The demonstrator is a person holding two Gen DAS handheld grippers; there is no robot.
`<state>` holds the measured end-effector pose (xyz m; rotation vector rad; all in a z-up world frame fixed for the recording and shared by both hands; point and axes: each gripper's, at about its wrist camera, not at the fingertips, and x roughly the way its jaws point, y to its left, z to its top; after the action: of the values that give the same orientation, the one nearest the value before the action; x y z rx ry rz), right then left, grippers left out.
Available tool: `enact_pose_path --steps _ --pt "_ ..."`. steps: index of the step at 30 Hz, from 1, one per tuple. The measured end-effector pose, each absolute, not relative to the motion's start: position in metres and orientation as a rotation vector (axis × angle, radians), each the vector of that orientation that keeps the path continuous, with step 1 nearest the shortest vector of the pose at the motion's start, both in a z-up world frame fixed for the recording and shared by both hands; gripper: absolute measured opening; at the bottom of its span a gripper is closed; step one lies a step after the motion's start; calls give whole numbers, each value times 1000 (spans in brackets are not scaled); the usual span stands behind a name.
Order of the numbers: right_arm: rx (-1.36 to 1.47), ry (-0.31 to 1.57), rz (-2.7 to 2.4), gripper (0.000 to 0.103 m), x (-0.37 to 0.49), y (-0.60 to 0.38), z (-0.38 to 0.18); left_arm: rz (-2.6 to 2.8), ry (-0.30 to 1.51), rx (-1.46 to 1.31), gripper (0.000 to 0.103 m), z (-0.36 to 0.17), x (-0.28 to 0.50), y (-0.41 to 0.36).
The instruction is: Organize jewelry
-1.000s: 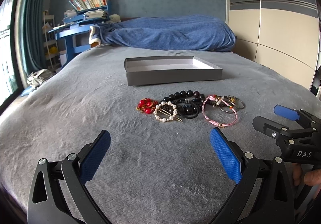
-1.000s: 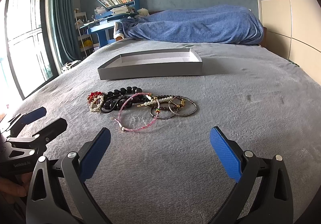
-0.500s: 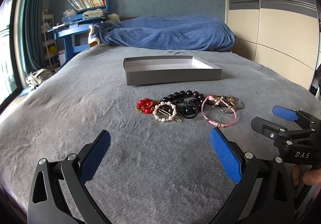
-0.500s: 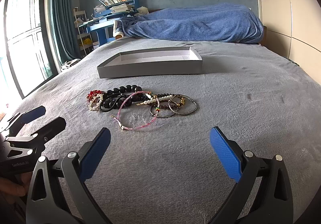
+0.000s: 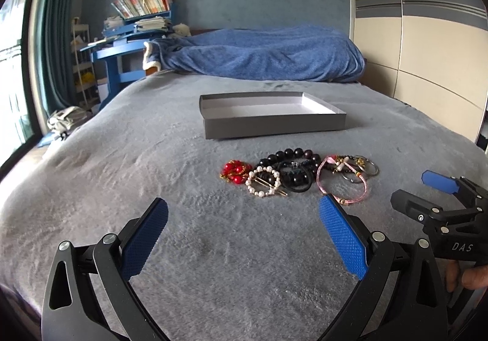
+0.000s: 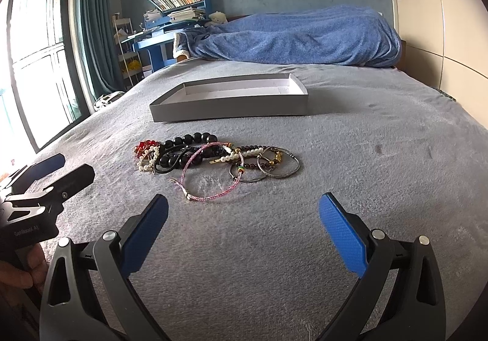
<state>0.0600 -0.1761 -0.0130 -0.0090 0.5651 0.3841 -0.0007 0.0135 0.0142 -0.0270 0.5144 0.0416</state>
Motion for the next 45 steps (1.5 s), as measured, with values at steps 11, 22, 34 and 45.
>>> enact_pose_path --steps 11,22,34,45 --pt "-40 570 358 87 62 -176 -12 60 522 -31 98 11 -1 16" --pt "-6 626 384 81 68 -174 -14 57 537 -49 98 14 0 24" --pt "31 725 435 53 98 -160 -15 43 538 -50 98 8 1 25" --pt "31 841 424 14 128 -146 -32 39 546 -41 98 7 3 24"
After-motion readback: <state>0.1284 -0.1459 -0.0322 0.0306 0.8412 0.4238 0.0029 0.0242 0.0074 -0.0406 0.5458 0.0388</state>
